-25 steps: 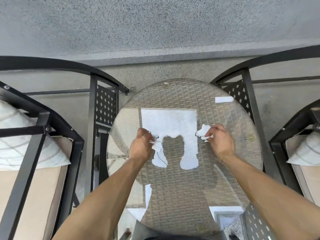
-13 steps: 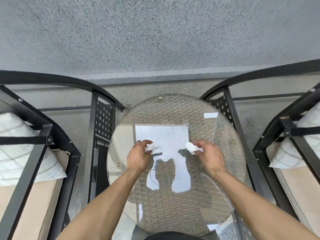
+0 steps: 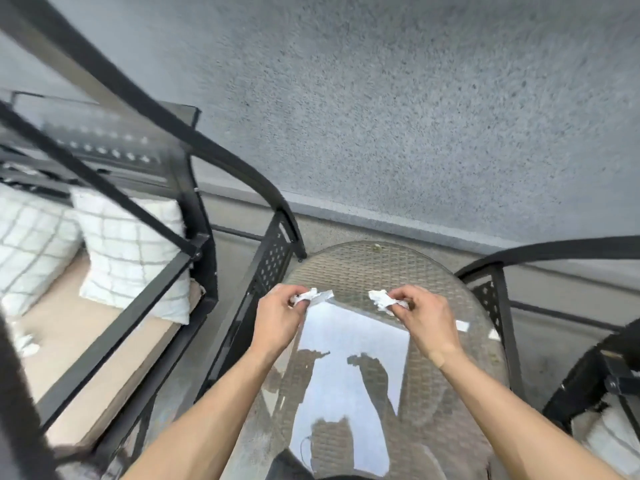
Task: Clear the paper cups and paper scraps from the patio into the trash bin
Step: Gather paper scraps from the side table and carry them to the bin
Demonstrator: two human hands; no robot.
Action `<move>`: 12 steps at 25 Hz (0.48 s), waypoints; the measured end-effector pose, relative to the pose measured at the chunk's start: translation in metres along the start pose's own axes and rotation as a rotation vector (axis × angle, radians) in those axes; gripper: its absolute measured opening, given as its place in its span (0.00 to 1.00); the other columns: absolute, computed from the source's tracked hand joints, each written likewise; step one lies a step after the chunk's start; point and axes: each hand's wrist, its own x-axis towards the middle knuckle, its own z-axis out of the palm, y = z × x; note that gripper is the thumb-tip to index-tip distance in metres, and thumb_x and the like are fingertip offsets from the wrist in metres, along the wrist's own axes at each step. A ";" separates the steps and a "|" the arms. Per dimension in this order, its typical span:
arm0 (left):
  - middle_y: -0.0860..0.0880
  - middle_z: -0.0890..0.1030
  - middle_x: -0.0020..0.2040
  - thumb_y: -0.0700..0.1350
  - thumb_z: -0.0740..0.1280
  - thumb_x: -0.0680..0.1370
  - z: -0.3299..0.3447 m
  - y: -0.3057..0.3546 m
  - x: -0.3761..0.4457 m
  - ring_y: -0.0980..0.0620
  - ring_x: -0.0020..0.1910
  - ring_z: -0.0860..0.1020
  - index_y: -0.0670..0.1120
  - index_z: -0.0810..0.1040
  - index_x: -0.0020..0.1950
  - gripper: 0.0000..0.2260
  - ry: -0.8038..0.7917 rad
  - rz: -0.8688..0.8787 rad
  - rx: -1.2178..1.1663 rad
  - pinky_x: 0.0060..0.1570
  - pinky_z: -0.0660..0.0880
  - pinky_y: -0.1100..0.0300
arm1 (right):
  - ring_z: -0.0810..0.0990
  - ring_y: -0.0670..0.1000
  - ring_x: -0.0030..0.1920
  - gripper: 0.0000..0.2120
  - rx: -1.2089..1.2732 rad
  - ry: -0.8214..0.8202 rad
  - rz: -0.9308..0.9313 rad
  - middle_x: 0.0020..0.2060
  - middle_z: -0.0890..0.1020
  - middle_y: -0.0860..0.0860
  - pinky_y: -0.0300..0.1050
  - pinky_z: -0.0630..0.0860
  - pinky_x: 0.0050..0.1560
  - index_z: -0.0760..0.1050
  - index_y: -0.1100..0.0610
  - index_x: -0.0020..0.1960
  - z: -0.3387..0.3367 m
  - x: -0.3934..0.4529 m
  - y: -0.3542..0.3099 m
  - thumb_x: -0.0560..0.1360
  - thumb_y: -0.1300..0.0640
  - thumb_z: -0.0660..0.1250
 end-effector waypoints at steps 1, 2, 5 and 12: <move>0.57 0.81 0.44 0.41 0.72 0.72 -0.009 0.002 -0.015 0.59 0.40 0.76 0.53 0.83 0.46 0.06 0.054 -0.016 -0.010 0.45 0.70 0.66 | 0.76 0.42 0.38 0.06 0.021 -0.014 -0.030 0.41 0.84 0.45 0.28 0.65 0.39 0.82 0.50 0.45 -0.002 -0.006 -0.006 0.69 0.58 0.75; 0.57 0.81 0.43 0.42 0.72 0.73 -0.017 0.004 -0.030 0.60 0.42 0.76 0.54 0.83 0.46 0.07 0.103 -0.038 -0.025 0.44 0.70 0.69 | 0.76 0.41 0.37 0.06 0.034 -0.033 -0.055 0.40 0.83 0.43 0.27 0.65 0.38 0.82 0.49 0.45 -0.003 -0.011 -0.011 0.69 0.57 0.74; 0.59 0.81 0.44 0.43 0.72 0.73 -0.035 0.006 -0.079 0.63 0.43 0.77 0.56 0.83 0.45 0.07 0.232 -0.118 -0.047 0.44 0.68 0.75 | 0.77 0.43 0.39 0.06 0.033 -0.109 -0.131 0.40 0.83 0.43 0.35 0.68 0.40 0.82 0.48 0.46 0.002 -0.028 -0.023 0.70 0.57 0.73; 0.60 0.80 0.42 0.43 0.71 0.73 -0.097 -0.006 -0.210 0.64 0.44 0.76 0.58 0.80 0.42 0.08 0.530 -0.307 0.001 0.43 0.66 0.76 | 0.74 0.41 0.36 0.07 0.048 -0.326 -0.441 0.41 0.82 0.40 0.40 0.69 0.40 0.80 0.44 0.45 0.049 -0.088 -0.091 0.69 0.53 0.73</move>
